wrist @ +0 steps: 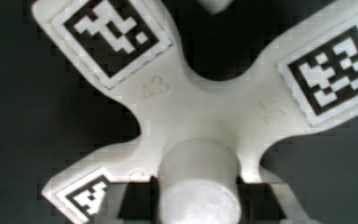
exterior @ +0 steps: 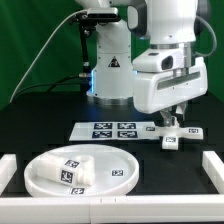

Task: Assemble round table

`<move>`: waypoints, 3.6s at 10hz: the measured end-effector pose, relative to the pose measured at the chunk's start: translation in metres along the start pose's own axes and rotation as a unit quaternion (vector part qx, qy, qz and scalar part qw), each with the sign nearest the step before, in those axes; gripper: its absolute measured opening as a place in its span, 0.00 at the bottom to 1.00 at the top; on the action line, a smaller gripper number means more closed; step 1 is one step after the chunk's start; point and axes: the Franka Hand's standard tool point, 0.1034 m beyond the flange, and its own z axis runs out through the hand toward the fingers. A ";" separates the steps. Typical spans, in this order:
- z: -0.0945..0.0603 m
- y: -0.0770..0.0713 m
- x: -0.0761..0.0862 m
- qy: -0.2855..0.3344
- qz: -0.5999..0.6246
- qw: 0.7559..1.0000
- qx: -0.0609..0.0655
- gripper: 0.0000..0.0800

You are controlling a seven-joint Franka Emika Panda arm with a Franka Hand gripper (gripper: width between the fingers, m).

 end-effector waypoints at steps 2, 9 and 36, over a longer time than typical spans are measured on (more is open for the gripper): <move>0.009 -0.014 -0.005 -0.004 0.000 1.000 0.007 0.24; -0.027 0.029 -0.012 -0.046 -0.008 0.999 0.010 0.60; -0.041 0.283 -0.018 -0.061 -0.282 0.957 0.010 0.81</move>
Offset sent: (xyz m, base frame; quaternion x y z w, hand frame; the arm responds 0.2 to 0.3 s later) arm 0.0000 0.0000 0.0000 0.0000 0.0000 0.0000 1.0000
